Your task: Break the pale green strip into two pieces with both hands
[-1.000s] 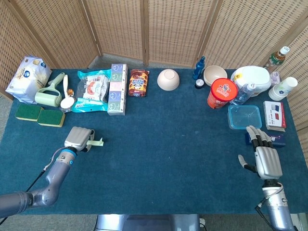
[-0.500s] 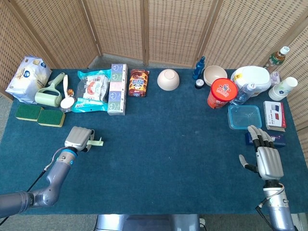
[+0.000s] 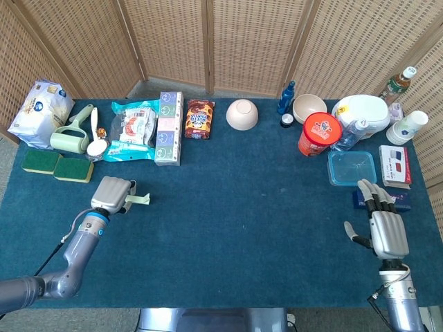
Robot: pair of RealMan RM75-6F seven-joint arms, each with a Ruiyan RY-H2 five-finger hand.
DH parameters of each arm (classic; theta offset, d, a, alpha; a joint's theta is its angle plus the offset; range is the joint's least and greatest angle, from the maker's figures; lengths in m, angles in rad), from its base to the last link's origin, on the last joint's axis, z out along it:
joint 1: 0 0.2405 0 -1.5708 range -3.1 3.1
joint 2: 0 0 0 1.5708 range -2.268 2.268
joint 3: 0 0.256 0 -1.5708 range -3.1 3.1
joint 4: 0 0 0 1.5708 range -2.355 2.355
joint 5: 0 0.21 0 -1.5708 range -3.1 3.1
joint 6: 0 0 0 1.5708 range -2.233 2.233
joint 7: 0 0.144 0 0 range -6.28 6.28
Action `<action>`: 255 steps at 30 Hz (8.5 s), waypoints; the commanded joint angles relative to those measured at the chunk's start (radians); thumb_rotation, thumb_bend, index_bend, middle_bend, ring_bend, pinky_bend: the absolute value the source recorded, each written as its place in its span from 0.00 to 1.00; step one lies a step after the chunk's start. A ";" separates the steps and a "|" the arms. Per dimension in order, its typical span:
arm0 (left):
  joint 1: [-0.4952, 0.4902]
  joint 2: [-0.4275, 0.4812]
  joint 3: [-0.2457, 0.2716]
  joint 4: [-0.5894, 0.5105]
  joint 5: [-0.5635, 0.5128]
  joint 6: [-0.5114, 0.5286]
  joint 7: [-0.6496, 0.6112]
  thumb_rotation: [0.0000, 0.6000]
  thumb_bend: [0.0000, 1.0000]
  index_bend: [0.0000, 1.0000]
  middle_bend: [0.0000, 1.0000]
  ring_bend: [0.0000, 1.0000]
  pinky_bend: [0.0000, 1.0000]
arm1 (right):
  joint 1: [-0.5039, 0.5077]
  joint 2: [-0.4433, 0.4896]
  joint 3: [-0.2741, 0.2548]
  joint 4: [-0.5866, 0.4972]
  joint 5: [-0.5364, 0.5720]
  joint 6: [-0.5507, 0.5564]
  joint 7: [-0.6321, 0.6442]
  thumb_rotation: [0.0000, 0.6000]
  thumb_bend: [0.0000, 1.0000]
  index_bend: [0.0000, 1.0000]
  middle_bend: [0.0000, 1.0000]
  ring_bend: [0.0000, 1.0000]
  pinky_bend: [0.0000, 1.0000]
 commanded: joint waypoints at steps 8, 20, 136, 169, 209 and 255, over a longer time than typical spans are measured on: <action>0.026 0.110 0.010 -0.080 0.156 0.025 -0.084 1.00 0.42 0.69 1.00 1.00 1.00 | 0.010 -0.004 -0.001 0.006 -0.016 -0.013 0.027 1.00 0.34 0.00 0.11 0.02 0.09; 0.030 0.272 0.009 -0.204 0.306 -0.020 -0.222 1.00 0.42 0.70 1.00 1.00 1.00 | 0.062 -0.003 -0.014 -0.010 -0.104 -0.064 0.150 1.00 0.35 0.00 0.13 0.07 0.17; -0.673 0.244 -0.018 -0.221 -0.114 -0.462 -0.291 1.00 0.42 0.71 1.00 1.00 1.00 | 0.459 -0.282 0.032 0.098 -0.206 -0.158 0.261 1.00 0.34 0.50 0.98 0.99 0.95; -0.694 0.235 0.013 -0.209 -0.118 -0.455 -0.309 1.00 0.42 0.70 1.00 1.00 1.00 | 0.472 -0.302 0.041 0.104 -0.192 -0.149 0.245 1.00 0.45 0.56 0.99 1.00 0.95; -0.682 0.212 0.046 -0.178 -0.130 -0.400 -0.276 1.00 0.42 0.70 1.00 1.00 1.00 | 0.464 -0.286 0.028 0.089 -0.176 -0.158 0.252 1.00 0.45 0.77 1.00 1.00 0.97; -0.314 0.192 0.122 -0.120 0.021 -0.142 -0.317 1.00 0.37 0.55 1.00 0.95 1.00 | 0.372 -0.149 -0.059 0.177 -0.097 -0.249 0.234 1.00 0.30 0.00 0.06 0.00 0.05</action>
